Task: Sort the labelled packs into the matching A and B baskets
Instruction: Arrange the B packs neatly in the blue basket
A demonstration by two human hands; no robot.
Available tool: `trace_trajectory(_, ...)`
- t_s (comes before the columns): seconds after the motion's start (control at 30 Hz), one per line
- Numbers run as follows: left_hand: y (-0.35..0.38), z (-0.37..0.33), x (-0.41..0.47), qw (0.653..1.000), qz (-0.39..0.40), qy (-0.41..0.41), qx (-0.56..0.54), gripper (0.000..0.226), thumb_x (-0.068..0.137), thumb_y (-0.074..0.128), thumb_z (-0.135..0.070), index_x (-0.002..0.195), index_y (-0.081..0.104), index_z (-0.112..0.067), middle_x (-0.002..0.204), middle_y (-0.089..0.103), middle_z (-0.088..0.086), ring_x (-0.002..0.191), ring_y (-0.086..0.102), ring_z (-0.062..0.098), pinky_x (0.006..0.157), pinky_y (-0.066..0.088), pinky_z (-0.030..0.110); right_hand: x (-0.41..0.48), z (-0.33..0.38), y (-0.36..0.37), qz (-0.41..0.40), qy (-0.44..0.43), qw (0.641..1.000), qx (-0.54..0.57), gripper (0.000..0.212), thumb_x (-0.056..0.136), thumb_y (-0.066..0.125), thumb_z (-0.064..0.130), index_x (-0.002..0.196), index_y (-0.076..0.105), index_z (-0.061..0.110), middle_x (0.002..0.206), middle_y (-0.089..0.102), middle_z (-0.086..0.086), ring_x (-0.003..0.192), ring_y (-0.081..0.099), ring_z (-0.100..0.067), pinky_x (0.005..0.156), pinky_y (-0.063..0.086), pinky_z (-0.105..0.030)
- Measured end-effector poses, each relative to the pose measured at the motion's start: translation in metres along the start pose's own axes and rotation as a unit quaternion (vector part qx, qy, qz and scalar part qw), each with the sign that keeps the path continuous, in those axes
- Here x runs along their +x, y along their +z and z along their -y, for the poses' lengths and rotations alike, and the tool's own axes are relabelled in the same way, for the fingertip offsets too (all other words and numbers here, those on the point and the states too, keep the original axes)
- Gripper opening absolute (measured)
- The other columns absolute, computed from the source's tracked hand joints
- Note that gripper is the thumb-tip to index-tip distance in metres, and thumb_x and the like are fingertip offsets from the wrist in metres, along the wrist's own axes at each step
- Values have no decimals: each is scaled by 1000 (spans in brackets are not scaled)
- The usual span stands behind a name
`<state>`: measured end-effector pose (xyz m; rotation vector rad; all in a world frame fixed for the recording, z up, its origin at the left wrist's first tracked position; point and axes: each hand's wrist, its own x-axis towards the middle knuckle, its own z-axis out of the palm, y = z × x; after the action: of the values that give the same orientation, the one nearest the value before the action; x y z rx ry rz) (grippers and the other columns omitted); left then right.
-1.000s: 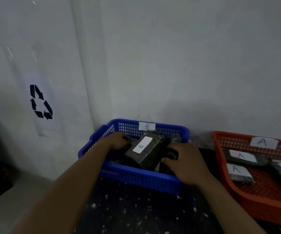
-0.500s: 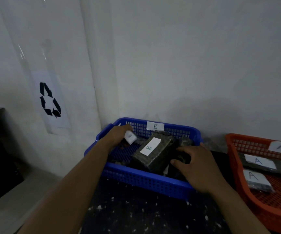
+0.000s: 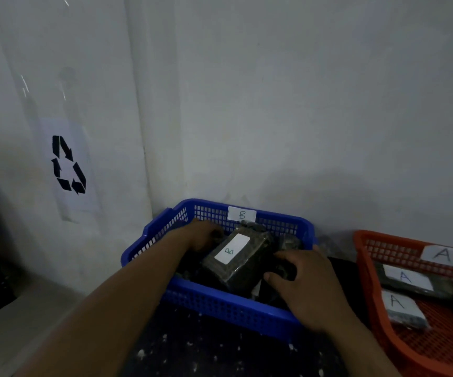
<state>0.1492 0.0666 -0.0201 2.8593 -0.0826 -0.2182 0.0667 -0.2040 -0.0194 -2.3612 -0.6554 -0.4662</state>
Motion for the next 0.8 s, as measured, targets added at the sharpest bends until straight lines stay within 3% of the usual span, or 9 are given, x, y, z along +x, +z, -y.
trace_trajectory(0.13, 4, 15, 4, 999, -45, -13, 16, 16, 91, 56, -19, 105, 60, -25, 118, 60, 3, 103, 55, 20, 92, 45, 38, -1, -2, 1, 6, 4, 1000, 5, 29, 78, 61, 53, 103, 66, 38, 93, 61, 25, 91, 45, 1, 105, 35, -43)
trace_trajectory(0.23, 2, 27, -1, 987, -71, -44, -134, 21, 93, 49, -12, 106, 62, -22, 107, 61, 1, 94, 56, 16, 80, 45, 28, -1, -1, 1, 8, 2, 1000, -1, 27, 79, 62, 52, 103, 65, 40, 92, 57, 26, 89, 42, 2, 106, 33, -43)
trace_trajectory(0.3, -3, 27, -4, 953, -142, -68, -258, 26, 96, 40, -4, 109, 62, -12, 96, 61, 3, 81, 57, 14, 64, 46, 18, -1, -1, 1, 7, 6, 1000, 0, 27, 79, 62, 52, 103, 64, 40, 90, 56, 26, 87, 40, 2, 107, 32, -42)
trace_trajectory(0.4, -13, 22, -7, 891, -244, -65, -377, 25, 100, 39, -6, 101, 64, -8, 93, 63, 6, 76, 56, 13, 61, 46, 18, 0, -1, 1, 15, 7, 1000, -6, 27, 79, 62, 53, 104, 64, 41, 91, 56, 26, 88, 42, 2, 108, 31, -42)
trace_trajectory(0.53, -18, 8, -13, 795, -289, -54, -532, 23, 98, 46, -10, 93, 68, -5, 76, 66, 9, 57, 57, 16, 43, 46, 16, 0, 0, 0, 18, 11, 1000, -11, 30, 79, 62, 53, 107, 63, 41, 91, 53, 27, 88, 39, 3, 108, 30, -40)
trace_trajectory(0.63, -20, 4, -16, 773, -287, -30, -565, 22, 97, 50, -14, 91, 69, -5, 72, 65, 12, 45, 53, 14, 39, 42, 19, 1, 0, 0, 21, 9, 1000, -10, 25, 79, 62, 52, 103, 62, 44, 88, 51, 31, 85, 39, 7, 109, 30, -38)
trace_trajectory(0.73, -22, -2, -18, 758, -310, -6, -574, 17, 96, 53, -14, 95, 67, -5, 77, 66, 8, 57, 56, 14, 43, 45, 19, 0, 0, 0, 29, 25, 999, -10, 29, 79, 63, 45, 108, 61, 43, 92, 50, 29, 99, 43, 2, 115, 20, -33)
trace_trajectory(0.8, -26, -9, -22, 743, -334, 14, -579, 10, 95, 55, -10, 93, 65, -7, 79, 68, 4, 63, 59, 14, 49, 50, 21, -1, 0, -1, 42, 48, 998, 6, 39, 77, 63, 38, 116, 59, 41, 98, 50, 26, 110, 45, -8, 114, 25, -36)
